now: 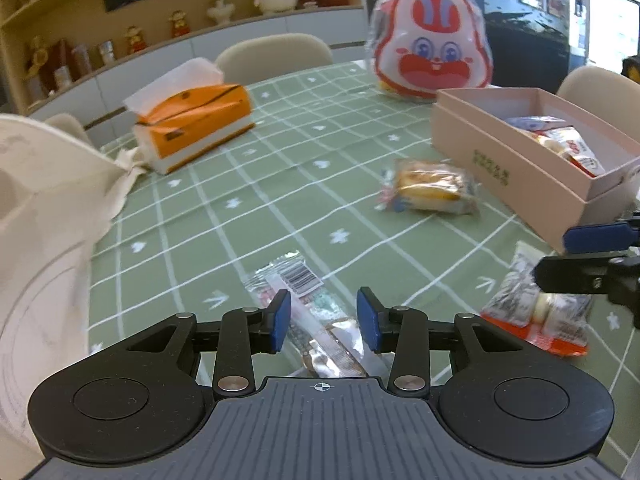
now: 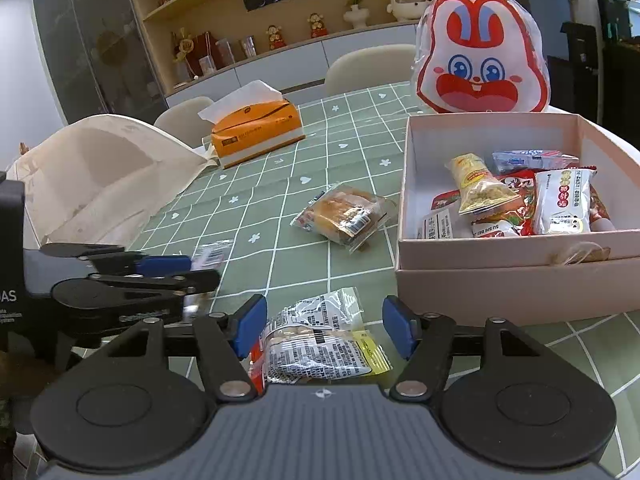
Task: Organize snacks
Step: 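Grasp the clear wafer packet with the left gripper while the right grasps a white-red packet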
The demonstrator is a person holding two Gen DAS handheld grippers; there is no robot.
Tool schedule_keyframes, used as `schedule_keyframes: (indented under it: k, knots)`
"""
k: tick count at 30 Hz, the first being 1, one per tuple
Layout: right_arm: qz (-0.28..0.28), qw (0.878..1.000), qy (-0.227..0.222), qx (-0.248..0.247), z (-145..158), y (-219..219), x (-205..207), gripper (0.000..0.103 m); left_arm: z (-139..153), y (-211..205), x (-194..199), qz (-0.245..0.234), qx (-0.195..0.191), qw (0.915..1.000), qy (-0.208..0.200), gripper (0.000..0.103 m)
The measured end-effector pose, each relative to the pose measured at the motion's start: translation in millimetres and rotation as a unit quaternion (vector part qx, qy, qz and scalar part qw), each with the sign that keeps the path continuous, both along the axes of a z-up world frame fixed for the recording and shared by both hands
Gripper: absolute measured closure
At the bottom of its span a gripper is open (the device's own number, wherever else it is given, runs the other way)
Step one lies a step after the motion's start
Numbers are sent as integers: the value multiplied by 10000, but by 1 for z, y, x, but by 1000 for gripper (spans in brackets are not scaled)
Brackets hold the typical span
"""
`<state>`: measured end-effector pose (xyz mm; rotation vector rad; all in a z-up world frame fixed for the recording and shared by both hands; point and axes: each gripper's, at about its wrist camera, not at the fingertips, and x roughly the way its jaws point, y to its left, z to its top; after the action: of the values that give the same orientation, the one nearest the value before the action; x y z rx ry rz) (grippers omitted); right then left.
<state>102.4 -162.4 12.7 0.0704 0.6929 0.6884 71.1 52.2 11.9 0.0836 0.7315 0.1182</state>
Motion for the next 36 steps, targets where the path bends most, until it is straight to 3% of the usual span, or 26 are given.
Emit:
schedule_keyframes:
  k: [4, 9, 12, 14, 20, 27, 32, 36]
  knots:
    - [12, 10000, 35, -30, -1, 1, 1, 36, 0, 14, 3, 164, -498, 9986, 34, 57]
    - [9, 9999, 103, -25, -2, 2, 3, 36, -5, 4, 7, -37, -391, 9992, -37, 38]
    - [16, 9999, 131, -13, -2, 1, 4, 35, -6, 2, 3, -111, -238, 9996, -54, 42]
    - [19, 9999, 154, -12, -3, 1, 5, 35, -5, 4, -5, -22, -263, 9996, -62, 55]
    - [28, 9998, 199, -73, -2, 2, 6, 35, -2, 20, -50, -268, -926, 9952, -196, 65]
    - [217, 9985, 83, -490, 0, 24, -8, 31, -2, 45, -92, -379, -1618, 9855, -338, 66]
    - [507, 9953, 258, -781, -1, 51, -16, 28, -1, 44, -98, -497, -1631, 9849, -291, 66]
    - [1080, 9888, 145, -1024, 3, 69, -35, 27, -1, 44, -104, -487, -1577, 9859, -282, 65]
